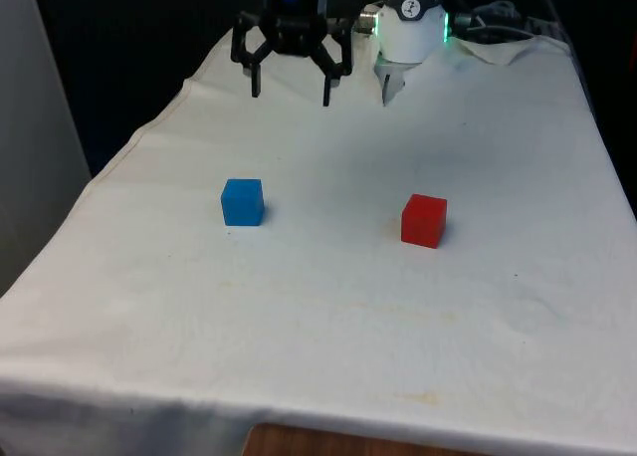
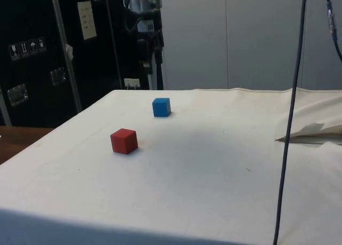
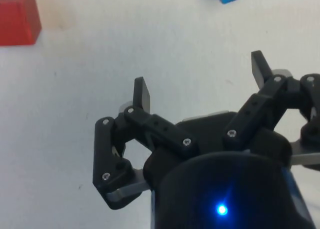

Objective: Stack the two cubes.

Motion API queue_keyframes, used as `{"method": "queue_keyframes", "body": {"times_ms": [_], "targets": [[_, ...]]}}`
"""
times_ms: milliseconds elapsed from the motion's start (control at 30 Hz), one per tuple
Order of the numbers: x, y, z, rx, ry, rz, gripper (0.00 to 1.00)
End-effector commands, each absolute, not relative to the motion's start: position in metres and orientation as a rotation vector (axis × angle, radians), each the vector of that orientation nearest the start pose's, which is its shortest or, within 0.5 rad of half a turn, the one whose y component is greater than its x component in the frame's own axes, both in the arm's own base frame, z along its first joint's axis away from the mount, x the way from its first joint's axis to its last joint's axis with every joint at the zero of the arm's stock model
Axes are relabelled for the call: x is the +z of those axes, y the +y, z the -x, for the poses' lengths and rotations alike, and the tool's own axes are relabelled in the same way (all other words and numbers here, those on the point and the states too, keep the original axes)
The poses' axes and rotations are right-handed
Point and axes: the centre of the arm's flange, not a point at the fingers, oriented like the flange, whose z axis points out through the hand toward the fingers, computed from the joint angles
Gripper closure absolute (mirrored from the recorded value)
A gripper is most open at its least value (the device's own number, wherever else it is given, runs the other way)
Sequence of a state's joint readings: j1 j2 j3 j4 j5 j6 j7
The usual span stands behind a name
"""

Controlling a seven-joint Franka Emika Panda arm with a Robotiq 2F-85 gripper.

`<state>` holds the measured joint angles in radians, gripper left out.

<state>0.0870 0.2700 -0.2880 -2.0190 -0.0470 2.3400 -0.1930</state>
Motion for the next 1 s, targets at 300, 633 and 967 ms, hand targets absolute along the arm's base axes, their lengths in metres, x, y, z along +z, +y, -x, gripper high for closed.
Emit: {"method": "queue_keyframes", "body": {"times_ms": [300,633,967], "targets": [[0.309,-0.142,-0.592,-0.108,-0.06,3.213,0.0],[0.286,-0.166,-0.597,-0.124,-0.07,3.164,0.0],[0.264,-0.18,-0.604,-0.107,-0.149,3.166,0.0]]}}
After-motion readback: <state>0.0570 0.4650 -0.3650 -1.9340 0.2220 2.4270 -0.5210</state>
